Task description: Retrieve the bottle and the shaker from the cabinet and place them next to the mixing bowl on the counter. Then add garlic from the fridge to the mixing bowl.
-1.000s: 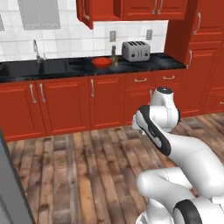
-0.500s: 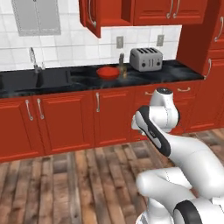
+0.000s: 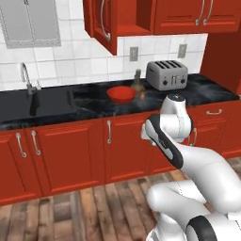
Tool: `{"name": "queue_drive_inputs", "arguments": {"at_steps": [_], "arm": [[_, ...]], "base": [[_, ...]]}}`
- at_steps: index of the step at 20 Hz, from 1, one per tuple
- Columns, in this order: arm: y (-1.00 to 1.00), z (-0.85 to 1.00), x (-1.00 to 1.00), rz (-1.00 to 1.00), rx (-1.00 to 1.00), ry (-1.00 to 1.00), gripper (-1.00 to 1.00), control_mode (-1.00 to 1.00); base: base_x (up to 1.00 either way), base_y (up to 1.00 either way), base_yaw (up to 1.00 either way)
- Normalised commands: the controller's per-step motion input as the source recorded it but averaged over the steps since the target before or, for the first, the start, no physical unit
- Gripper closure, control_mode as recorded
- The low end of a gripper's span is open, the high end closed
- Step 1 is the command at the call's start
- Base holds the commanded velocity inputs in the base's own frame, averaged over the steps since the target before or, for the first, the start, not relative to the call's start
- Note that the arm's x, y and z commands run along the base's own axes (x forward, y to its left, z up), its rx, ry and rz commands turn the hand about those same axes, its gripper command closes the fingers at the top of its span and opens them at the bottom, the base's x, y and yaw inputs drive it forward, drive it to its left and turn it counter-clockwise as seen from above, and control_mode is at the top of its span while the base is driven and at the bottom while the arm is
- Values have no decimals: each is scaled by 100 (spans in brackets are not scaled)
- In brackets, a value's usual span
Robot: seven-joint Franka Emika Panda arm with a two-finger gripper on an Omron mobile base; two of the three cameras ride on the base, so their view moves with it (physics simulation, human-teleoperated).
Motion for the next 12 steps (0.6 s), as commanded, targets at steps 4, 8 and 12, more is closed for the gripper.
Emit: {"name": "queue_drive_inputs", "arguments": {"at_steps": [4,8,12], "arm": [[0,0,0,0,0,0,100,100],[0,0,0,0,0,0,100,100],[0,0,0,0,0,0,100,100]], "base": [[100,8,-2],[100,0,-3],[100,-5,-6]]}}
